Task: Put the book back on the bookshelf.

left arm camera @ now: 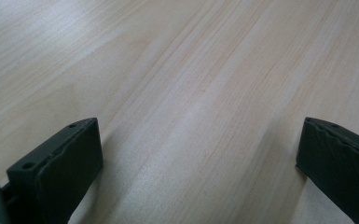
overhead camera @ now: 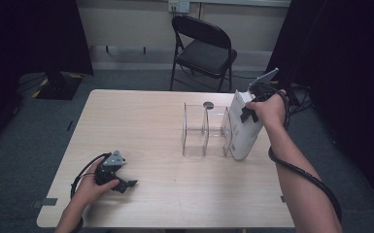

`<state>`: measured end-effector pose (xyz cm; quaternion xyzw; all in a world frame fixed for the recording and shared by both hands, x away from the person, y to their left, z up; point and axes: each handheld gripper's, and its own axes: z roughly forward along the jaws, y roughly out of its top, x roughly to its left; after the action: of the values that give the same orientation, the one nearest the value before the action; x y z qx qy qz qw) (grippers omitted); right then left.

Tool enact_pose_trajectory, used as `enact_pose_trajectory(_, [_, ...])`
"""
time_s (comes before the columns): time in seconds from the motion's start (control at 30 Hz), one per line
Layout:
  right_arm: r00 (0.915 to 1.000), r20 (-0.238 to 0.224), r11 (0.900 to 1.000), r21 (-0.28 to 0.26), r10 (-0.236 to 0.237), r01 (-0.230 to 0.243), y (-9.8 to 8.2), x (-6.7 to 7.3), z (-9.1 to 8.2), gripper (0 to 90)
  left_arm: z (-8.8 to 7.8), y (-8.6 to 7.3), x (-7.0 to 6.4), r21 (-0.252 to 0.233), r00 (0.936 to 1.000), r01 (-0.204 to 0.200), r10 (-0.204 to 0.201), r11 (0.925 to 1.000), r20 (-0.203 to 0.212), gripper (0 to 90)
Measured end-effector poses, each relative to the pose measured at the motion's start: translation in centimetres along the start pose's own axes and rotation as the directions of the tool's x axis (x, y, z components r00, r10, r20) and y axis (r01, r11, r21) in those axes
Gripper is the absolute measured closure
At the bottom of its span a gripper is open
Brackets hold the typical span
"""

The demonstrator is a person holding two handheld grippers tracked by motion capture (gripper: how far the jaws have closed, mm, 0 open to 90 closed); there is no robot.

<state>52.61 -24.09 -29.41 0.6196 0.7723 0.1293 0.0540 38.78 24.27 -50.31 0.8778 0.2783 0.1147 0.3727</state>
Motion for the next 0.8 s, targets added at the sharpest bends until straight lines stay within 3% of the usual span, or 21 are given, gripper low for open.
enact_pose_trajectory(0.57, [0.9989, 0.018, 0.999, -0.008, -0.043, 0.043, -1.2, 0.1, -0.4, 31.1, 0.0, 0.0, 0.0, 0.000, 1.0000, 0.000, 0.000, 1.0000, 0.000, 0.0])
enact_pose_trajectory(0.8, [0.9990, 0.000, 0.999, -0.016, -0.045, 0.045, -2.0, 0.0, -0.8, 28.9, 0.0, 0.0, -0.1, -0.001, 1.0000, 0.005, -0.005, 1.0000, 0.006, 0.0])
